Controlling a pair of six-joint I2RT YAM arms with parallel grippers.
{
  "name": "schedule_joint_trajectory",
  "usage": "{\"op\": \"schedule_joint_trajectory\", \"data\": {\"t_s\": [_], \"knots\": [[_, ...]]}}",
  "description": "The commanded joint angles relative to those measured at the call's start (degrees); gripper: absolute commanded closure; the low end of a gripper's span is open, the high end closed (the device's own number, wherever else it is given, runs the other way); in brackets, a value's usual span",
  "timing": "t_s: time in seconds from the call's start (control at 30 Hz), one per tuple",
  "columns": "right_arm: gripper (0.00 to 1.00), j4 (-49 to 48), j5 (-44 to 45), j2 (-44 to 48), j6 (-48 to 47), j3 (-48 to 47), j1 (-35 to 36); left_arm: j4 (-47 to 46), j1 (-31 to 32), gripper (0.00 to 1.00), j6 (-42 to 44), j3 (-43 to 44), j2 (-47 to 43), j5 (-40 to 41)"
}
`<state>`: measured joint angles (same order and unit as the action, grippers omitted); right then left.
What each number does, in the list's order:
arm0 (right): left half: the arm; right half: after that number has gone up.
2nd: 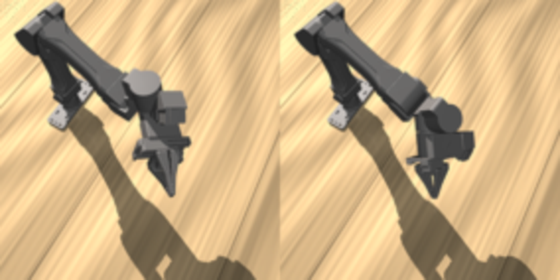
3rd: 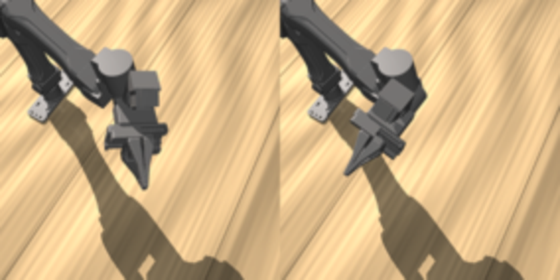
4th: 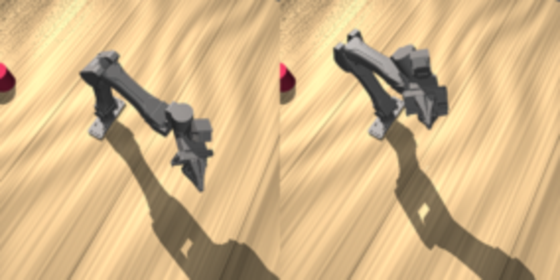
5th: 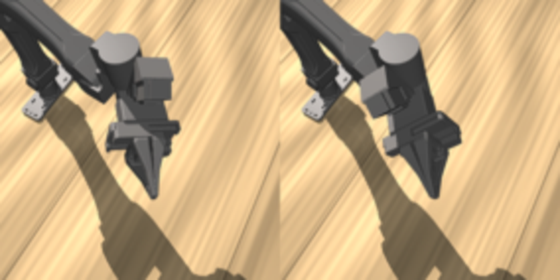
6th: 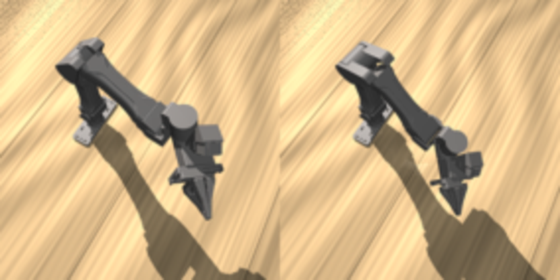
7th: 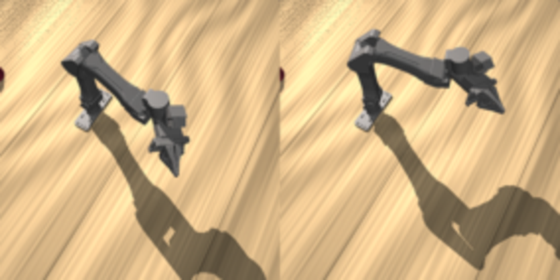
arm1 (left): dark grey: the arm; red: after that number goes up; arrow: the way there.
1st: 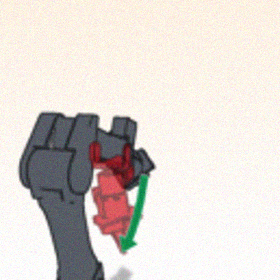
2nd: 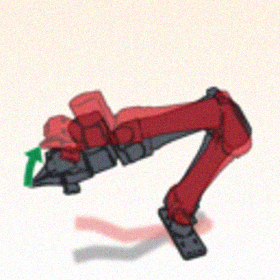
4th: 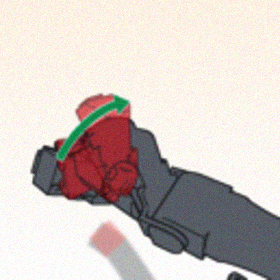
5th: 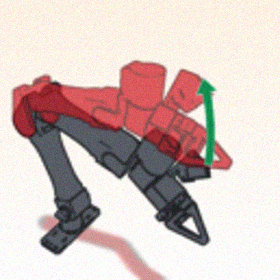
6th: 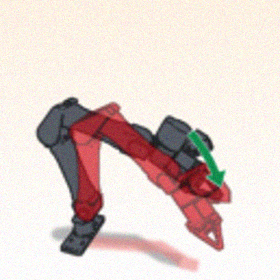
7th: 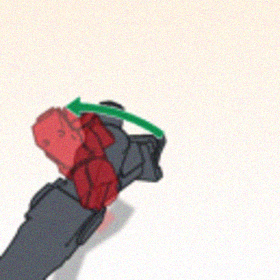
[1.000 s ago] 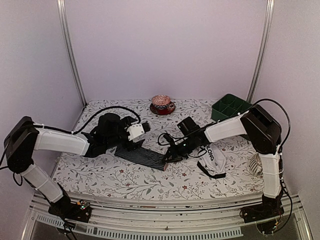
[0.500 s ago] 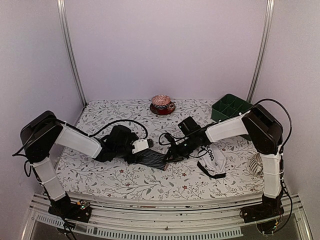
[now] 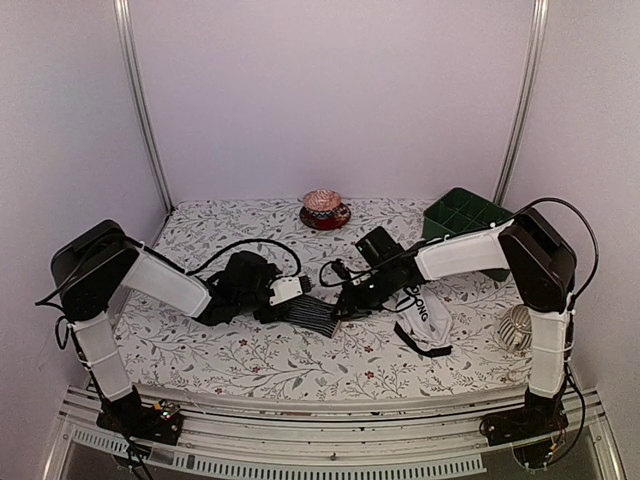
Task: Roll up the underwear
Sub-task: Smooth out the underwear at the center of the board.
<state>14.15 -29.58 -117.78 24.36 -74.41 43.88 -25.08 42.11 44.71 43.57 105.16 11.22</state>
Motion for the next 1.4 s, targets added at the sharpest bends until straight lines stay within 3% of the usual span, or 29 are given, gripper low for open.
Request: {"op": "schedule_joint_trajectory", "data": {"t_s": [0.0,0.6,0.83,1.03,1.37], "knots": [[0.97,1.78,4.07,2.63,-2.09,-1.82,0.24,6.16,0.17,0.16,1.91,-1.16,3.21,1.3],[0.87,6.14,12.07,-8.11,-3.44,-7.99,-1.82,6.43,0.29,0.16,3.2,-2.0,3.03,1.31],[0.82,9.05,18.17,-5.71,-3.64,-8.16,-1.4,5.47,0.2,0.12,2.52,-1.78,1.95,5.35],[0.7,11.64,19.57,-5.89,-4.12,-8.03,-1.22,5.05,-0.89,0.03,0.9,-1.64,0.77,9.85],[0.69,13.36,22.25,-4.47,-5.14,-8.84,-1.16,5.08,-2.73,0.01,-2.71,1.78,-0.75,12.65]]}}
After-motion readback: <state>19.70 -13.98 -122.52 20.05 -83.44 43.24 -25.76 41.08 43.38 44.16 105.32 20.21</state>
